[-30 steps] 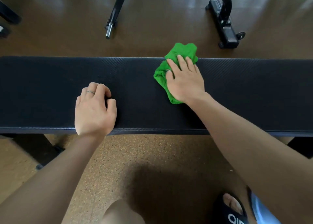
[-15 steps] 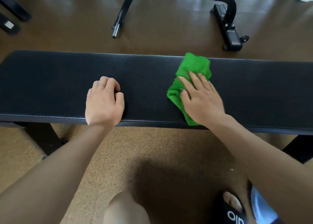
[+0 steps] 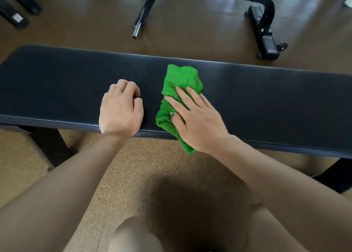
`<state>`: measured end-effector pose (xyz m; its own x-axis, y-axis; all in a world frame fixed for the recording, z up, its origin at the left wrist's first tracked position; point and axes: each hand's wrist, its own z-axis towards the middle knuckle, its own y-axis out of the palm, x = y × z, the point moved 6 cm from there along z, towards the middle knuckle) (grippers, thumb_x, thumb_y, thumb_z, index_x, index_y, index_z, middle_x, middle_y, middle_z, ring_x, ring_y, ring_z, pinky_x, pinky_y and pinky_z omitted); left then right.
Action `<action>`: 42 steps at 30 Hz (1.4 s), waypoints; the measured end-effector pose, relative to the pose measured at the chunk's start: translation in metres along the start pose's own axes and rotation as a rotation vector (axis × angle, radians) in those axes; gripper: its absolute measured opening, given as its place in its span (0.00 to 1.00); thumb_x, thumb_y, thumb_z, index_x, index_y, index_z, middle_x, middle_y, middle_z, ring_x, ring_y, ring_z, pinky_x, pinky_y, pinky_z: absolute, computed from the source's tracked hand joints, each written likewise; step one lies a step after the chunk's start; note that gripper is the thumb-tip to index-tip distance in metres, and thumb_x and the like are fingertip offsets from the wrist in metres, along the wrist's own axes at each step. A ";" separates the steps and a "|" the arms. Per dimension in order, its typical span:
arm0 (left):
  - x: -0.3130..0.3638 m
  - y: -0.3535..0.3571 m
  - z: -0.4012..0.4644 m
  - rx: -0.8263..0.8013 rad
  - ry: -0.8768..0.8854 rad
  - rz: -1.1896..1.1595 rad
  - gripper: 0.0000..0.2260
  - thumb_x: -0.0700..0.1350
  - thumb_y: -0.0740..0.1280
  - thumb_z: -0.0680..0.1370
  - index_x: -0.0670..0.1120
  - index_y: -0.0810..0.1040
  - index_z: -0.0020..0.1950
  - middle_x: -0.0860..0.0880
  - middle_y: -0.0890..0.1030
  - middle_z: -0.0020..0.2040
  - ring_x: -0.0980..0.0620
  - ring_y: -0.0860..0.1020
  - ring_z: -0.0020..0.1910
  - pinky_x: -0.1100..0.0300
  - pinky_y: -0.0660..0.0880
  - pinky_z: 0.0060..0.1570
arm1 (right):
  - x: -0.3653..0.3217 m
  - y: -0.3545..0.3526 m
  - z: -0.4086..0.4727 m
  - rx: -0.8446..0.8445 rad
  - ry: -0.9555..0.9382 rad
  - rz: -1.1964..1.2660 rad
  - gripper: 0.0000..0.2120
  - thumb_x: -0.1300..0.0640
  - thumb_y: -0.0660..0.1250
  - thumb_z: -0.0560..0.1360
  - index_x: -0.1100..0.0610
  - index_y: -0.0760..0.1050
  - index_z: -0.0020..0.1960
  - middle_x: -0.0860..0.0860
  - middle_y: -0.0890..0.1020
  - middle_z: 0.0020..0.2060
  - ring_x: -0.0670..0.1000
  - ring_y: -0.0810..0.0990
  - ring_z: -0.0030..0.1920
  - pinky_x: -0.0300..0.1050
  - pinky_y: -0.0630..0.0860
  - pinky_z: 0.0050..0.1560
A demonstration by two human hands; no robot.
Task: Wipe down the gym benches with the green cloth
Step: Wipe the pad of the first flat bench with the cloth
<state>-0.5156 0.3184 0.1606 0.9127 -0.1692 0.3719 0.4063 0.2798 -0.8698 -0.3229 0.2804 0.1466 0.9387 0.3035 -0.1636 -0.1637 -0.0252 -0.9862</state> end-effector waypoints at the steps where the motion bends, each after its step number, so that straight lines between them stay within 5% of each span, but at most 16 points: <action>1: 0.001 0.000 0.000 0.001 -0.003 -0.003 0.09 0.44 0.56 0.79 0.45 0.75 0.51 0.47 0.77 0.54 0.43 0.72 0.52 0.47 0.69 0.52 | 0.006 -0.001 -0.007 -0.015 -0.011 -0.011 0.27 0.41 0.43 0.85 0.41 0.53 0.83 0.47 0.55 0.84 0.53 0.49 0.84 0.55 0.48 0.83; 14: -0.006 -0.011 0.002 -0.032 0.035 0.023 0.14 0.45 0.54 0.81 0.41 0.78 0.53 0.44 0.79 0.52 0.40 0.76 0.50 0.44 0.73 0.52 | -0.025 0.010 0.102 -0.070 -0.101 0.018 0.25 0.44 0.45 0.86 0.42 0.53 0.83 0.51 0.53 0.84 0.57 0.49 0.83 0.59 0.48 0.81; 18: -0.047 -0.053 -0.006 -0.006 -0.224 0.189 0.12 0.44 0.56 0.85 0.44 0.77 0.61 0.45 0.77 0.61 0.42 0.74 0.60 0.46 0.68 0.64 | -0.036 0.008 0.064 -0.042 -0.202 0.044 0.26 0.44 0.45 0.85 0.44 0.56 0.83 0.52 0.57 0.83 0.59 0.52 0.83 0.61 0.51 0.81; 22: -0.081 -0.066 -0.020 -0.201 -0.375 0.261 0.15 0.48 0.53 0.87 0.46 0.73 0.70 0.47 0.72 0.69 0.44 0.70 0.68 0.47 0.65 0.71 | -0.044 0.009 0.043 -0.066 -0.319 0.041 0.26 0.44 0.46 0.85 0.45 0.59 0.82 0.53 0.62 0.82 0.59 0.56 0.82 0.61 0.55 0.81; 33: -0.101 -0.056 -0.043 -0.240 -0.277 0.141 0.18 0.47 0.56 0.87 0.46 0.70 0.76 0.50 0.67 0.77 0.49 0.61 0.77 0.53 0.59 0.78 | -0.079 0.021 0.124 -0.054 -0.260 0.036 0.26 0.45 0.45 0.87 0.46 0.55 0.84 0.54 0.56 0.83 0.60 0.51 0.83 0.61 0.50 0.81; 42: -0.112 -0.051 -0.045 -0.219 -0.127 0.117 0.24 0.54 0.54 0.84 0.41 0.73 0.73 0.43 0.72 0.72 0.44 0.66 0.72 0.55 0.59 0.75 | -0.105 0.019 0.029 -0.069 -0.518 -0.049 0.28 0.46 0.53 0.85 0.48 0.55 0.84 0.54 0.59 0.82 0.60 0.57 0.81 0.62 0.59 0.79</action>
<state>-0.6403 0.2805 0.1490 0.9564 -0.0239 0.2909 0.2919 0.0768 -0.9534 -0.4337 0.2754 0.1462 0.6690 0.7364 -0.1004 -0.0865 -0.0570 -0.9946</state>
